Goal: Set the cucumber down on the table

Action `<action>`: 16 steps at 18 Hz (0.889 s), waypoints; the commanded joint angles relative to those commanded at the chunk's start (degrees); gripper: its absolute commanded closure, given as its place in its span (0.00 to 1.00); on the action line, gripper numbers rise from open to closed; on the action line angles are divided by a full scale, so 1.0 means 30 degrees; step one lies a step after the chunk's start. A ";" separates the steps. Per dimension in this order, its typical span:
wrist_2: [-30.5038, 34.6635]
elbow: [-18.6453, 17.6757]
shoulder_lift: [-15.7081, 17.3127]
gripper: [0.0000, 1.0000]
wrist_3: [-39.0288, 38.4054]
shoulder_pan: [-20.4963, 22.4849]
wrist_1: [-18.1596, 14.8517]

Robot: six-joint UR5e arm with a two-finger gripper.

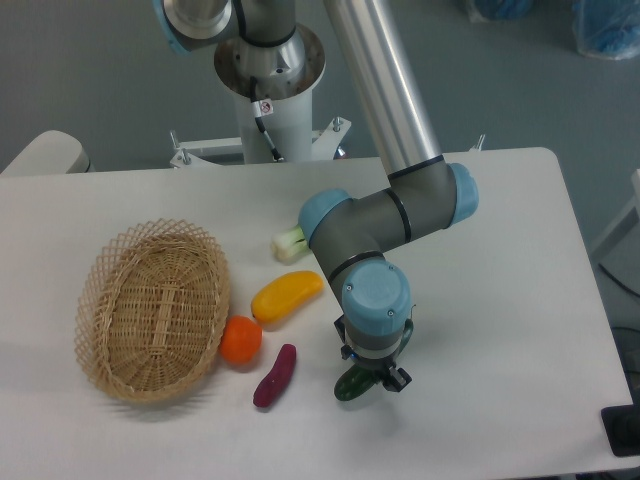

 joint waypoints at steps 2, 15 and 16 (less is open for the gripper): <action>-0.0059 0.0000 0.0029 0.00 0.0000 0.0088 0.0236; -0.1729 0.1960 0.0352 0.00 -0.0176 0.1465 -0.1461; -0.1729 0.2253 0.0294 0.00 -0.0118 0.1639 -0.1666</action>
